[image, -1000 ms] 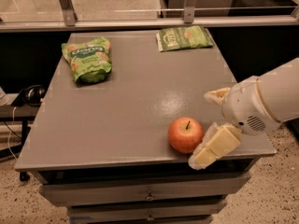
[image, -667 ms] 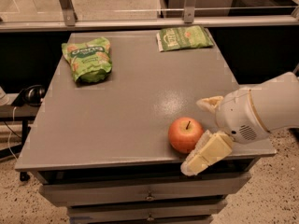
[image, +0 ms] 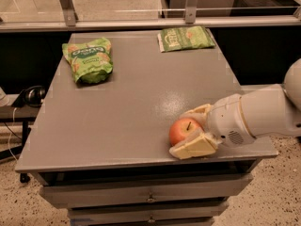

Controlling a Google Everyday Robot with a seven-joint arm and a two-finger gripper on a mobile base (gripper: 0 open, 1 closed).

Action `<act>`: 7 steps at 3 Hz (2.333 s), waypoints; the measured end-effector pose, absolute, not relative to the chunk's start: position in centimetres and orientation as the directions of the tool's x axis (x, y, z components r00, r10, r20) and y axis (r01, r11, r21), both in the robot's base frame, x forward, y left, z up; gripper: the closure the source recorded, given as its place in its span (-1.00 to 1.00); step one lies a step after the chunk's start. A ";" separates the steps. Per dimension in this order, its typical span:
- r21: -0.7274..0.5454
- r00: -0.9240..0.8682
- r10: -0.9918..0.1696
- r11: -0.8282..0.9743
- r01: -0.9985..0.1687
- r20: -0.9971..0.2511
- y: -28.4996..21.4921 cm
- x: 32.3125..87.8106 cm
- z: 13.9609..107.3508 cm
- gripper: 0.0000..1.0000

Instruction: Move apple near green rice chip bag

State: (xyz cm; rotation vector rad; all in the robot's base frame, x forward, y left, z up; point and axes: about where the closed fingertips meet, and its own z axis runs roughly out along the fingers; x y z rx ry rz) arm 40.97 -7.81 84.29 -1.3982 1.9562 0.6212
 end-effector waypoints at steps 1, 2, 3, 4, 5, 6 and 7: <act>-0.034 -0.187 -0.628 0.323 -0.946 -0.755 -7.6 42.7 85.1 0.31; -0.096 -0.139 -0.621 0.330 -0.939 -0.772 -7.4 45.3 87.1 0.77; -0.202 -0.055 -0.618 0.338 -0.919 -0.784 -7.2 48.8 91.5 1.00; -0.202 -0.055 -0.618 0.338 -0.919 -0.784 -7.2 48.8 91.5 1.00; -0.227 -0.030 -0.601 0.347 -0.910 -0.799 -6.0 49.4 92.4 1.00; -0.256 0.035 -0.542 0.338 -0.906 -0.839 -2.3 52.6 93.5 1.00; -0.263 0.070 -0.496 0.331 -0.906 -0.865 1.6 57.3 93.3 1.00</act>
Offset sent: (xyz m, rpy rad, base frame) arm 0.0765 0.0030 0.0515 0.0423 -0.2004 -0.0219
